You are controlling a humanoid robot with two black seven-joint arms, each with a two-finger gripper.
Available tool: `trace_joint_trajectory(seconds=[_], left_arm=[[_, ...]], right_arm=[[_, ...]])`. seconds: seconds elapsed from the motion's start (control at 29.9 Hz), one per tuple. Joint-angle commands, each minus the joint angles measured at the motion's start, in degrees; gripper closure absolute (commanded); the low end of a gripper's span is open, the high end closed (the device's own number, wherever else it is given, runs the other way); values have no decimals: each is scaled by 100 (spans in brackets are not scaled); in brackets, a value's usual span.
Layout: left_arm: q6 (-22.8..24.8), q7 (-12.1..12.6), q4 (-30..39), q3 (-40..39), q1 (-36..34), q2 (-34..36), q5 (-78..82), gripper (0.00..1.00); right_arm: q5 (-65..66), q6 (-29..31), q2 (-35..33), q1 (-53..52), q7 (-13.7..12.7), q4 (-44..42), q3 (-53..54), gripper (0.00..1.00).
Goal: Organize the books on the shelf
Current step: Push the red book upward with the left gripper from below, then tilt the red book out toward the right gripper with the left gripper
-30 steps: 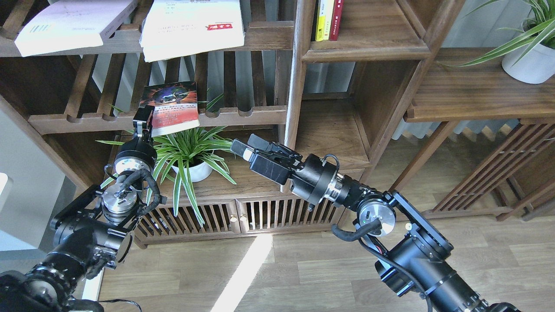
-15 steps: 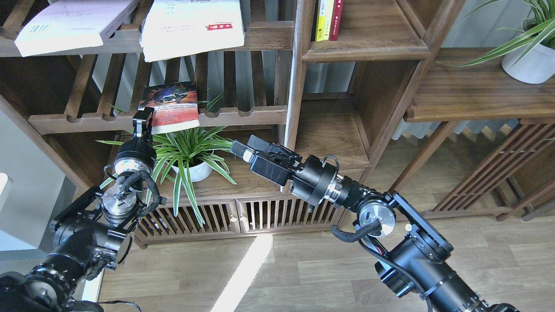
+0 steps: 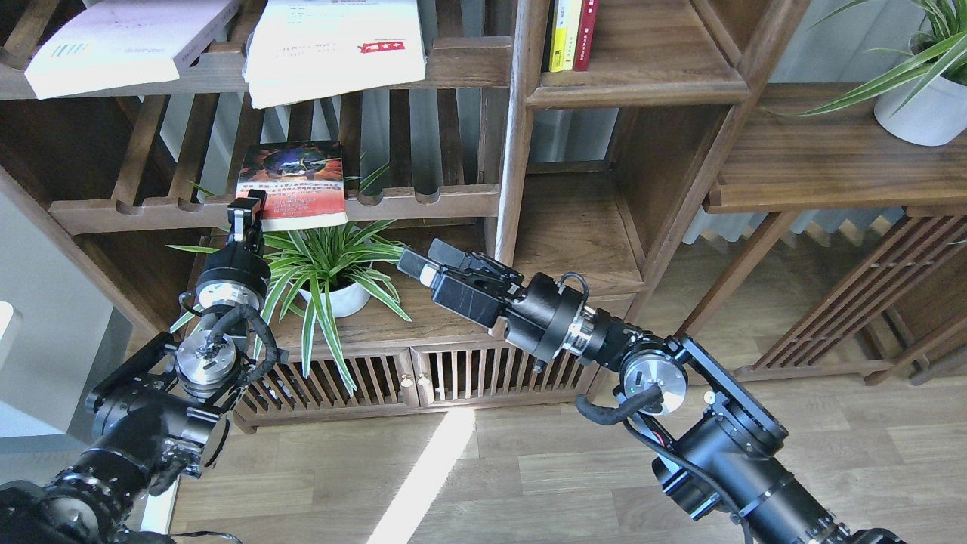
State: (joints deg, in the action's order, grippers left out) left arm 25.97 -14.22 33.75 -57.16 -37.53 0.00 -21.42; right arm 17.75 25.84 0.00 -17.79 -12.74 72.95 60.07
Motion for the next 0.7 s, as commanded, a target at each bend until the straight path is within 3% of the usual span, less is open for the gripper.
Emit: trace_joint_trajectory(seconds=[0.0, 0.3, 0.47, 0.67], left_arm=[[203, -168, 78, 126, 96, 0, 33, 96], [203, -177, 702, 363, 974, 0, 112, 98], [203, -125, 1580, 389, 1642, 332, 121, 98], [203, -116, 1828, 372, 1811, 518, 156, 98]], right_arm=[[-35, 26, 0, 100, 0, -79, -4, 0], [-96, 140, 0, 205, 9, -246, -13, 0], [-123, 140, 0, 249, 18, -264, -223, 0], [-132, 140, 0, 302, 18, -264, -390, 0]])
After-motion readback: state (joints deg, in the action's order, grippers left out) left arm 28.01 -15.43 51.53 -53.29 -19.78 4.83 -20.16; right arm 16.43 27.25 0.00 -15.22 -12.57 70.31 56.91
